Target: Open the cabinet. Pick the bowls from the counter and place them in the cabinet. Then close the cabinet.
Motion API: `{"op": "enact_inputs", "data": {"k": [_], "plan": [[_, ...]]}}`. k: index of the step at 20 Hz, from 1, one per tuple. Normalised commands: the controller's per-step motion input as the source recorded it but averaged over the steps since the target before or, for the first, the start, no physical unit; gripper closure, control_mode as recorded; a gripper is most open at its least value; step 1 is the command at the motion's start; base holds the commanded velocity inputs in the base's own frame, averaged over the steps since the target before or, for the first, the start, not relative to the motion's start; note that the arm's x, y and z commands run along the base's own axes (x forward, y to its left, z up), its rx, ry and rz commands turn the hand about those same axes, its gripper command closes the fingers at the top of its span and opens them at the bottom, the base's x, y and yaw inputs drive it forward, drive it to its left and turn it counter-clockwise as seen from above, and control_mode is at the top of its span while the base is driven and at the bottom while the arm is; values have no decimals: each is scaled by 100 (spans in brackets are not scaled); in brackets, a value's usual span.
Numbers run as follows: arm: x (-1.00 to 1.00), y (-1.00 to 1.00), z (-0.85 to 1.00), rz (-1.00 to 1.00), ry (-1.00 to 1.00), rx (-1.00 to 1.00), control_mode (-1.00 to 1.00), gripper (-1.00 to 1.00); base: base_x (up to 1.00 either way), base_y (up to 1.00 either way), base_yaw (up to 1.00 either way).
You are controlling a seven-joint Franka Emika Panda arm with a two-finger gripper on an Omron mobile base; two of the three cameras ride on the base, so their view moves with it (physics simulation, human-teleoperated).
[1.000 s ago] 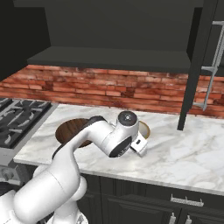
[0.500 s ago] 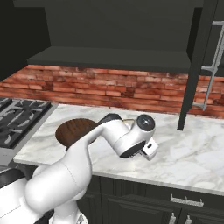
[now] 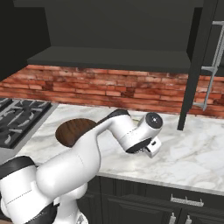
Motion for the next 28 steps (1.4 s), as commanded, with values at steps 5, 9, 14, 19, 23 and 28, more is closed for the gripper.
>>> {"op": "enact_inputs", "data": {"k": [5, 9, 14, 19, 23, 28], "plan": [[25, 0, -12, -3, 0, 3, -100, -100, 0, 0, 0], [20, 0, -21, -2, 0, 4, -100, -100, 0, 0, 0], [17, 0, -25, -2, 0, 3, -100, -100, 0, 0, 0], [19, 0, -24, 0, 0, 4, -100, -100, 0, 0, 0], [23, 0, -6, 0, 0, 0, -100, -100, 0, 0, 0], [22, 0, -2, 0, 0, 0, -100, -100, 0, 0, 0]]}}
